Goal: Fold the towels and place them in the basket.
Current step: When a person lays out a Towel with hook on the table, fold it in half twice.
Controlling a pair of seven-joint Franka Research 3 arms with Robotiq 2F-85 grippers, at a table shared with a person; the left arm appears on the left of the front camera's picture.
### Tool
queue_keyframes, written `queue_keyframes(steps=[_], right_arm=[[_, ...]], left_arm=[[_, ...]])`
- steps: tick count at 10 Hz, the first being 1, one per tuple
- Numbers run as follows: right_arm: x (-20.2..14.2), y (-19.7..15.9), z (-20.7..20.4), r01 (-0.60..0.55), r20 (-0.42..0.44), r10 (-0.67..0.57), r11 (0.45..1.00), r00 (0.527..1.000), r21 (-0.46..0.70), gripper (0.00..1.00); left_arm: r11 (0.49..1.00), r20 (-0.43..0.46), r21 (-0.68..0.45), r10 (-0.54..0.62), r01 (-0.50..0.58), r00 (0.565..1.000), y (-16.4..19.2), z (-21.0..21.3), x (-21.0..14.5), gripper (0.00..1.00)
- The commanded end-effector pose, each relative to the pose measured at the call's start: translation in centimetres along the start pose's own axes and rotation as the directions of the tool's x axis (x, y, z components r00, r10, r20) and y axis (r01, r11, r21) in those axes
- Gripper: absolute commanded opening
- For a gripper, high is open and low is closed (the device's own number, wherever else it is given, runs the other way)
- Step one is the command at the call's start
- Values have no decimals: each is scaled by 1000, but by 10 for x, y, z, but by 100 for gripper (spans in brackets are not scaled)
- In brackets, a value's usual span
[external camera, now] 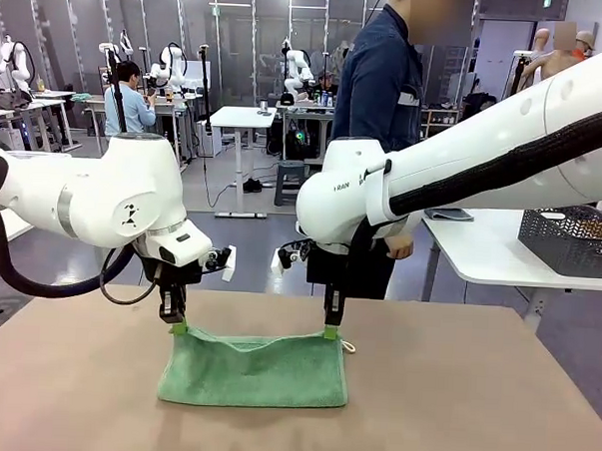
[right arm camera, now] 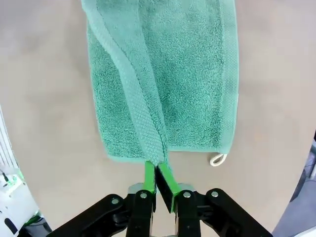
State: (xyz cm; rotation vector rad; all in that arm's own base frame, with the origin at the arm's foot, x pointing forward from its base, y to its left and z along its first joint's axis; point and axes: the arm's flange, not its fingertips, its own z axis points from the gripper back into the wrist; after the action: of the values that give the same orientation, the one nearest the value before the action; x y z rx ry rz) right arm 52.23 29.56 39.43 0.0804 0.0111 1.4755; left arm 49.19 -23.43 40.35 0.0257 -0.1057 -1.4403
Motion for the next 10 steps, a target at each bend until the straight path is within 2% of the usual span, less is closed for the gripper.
queue_keyframes(steps=[1,4,5,6,10], right_arm=[[2,6,5,-9,-4,9,1000,1000,-14,0],[2,6,5,-9,-4,9,1000,1000,-14,0],[5,4,3,-12,2,12,1000,1000,-4,7],[8,-2,-1,-30,10,30,1000,999,-1,7],[-8,-20,-11,-55,70,53,998,996,26,7]], left_arm=[[1000,7,7,1,-1,1000,0,1,1,0],[1000,7,7,1,-1,1000,0,1,1,0],[1000,1,1,-3,3,1000,-1,0,1,3],[995,38,-21,-95,96,995,6,0,9,3],[993,73,-43,-105,109,992,19,-2,7,3]])
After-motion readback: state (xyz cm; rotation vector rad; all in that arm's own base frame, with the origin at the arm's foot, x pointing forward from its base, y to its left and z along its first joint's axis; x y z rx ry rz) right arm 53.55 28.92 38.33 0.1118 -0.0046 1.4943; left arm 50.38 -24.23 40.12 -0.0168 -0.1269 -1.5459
